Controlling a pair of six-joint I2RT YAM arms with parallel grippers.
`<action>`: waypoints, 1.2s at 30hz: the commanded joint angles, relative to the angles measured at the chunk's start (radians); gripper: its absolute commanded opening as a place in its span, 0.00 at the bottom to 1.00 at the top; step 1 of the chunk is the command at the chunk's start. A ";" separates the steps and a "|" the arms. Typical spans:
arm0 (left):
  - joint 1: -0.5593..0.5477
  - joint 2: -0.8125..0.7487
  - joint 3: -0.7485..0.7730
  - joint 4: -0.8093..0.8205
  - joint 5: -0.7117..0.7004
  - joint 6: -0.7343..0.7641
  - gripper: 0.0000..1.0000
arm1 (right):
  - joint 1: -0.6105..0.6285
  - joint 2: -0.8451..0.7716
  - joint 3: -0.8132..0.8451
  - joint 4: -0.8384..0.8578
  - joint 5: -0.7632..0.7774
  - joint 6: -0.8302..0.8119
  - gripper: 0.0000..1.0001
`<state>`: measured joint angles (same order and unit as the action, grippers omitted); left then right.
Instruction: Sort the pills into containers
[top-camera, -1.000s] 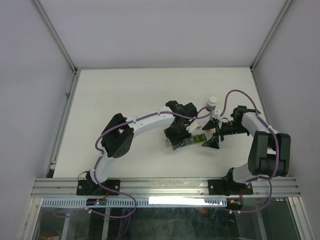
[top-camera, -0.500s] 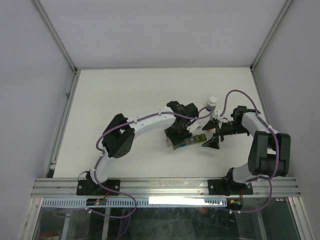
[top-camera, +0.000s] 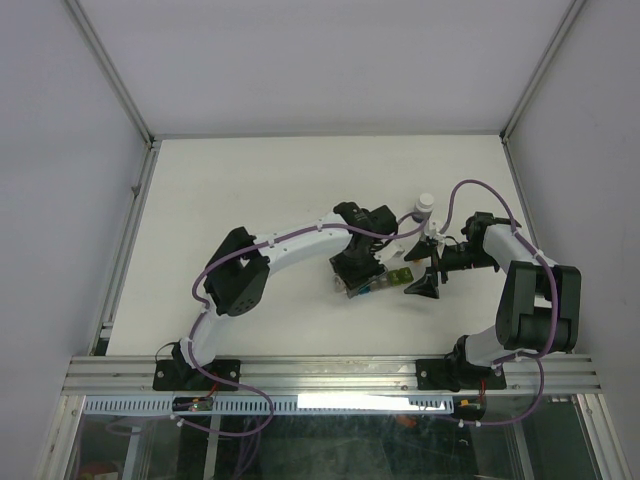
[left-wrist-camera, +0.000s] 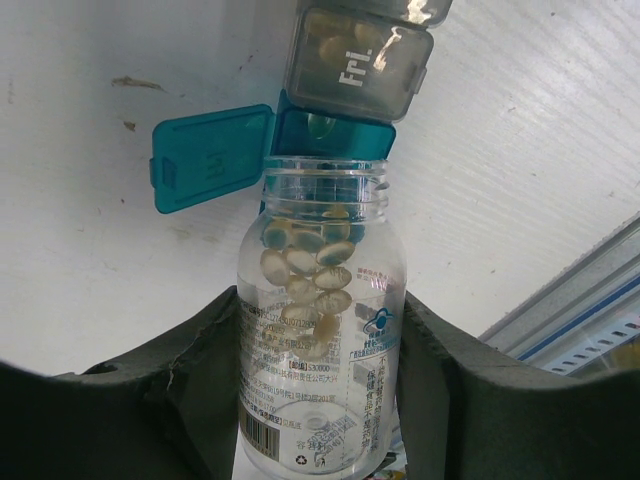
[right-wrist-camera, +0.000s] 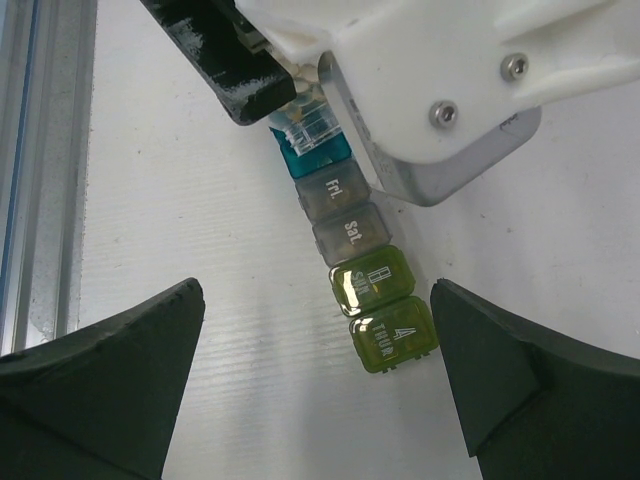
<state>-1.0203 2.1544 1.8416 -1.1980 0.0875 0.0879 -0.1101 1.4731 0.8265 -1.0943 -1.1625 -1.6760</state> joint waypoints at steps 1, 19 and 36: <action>0.016 -0.058 -0.016 0.029 0.010 -0.036 0.00 | -0.007 0.002 0.029 -0.015 -0.044 -0.025 0.99; -0.021 -0.050 0.047 0.006 0.003 -0.030 0.00 | -0.008 0.004 0.027 -0.012 -0.043 -0.025 1.00; -0.001 -0.083 0.012 0.034 0.010 -0.029 0.00 | -0.007 -0.004 0.031 -0.026 -0.048 -0.031 0.99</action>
<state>-1.0004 2.1445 1.8225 -1.1843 0.1040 0.0681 -0.1101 1.4769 0.8265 -1.1019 -1.1652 -1.6791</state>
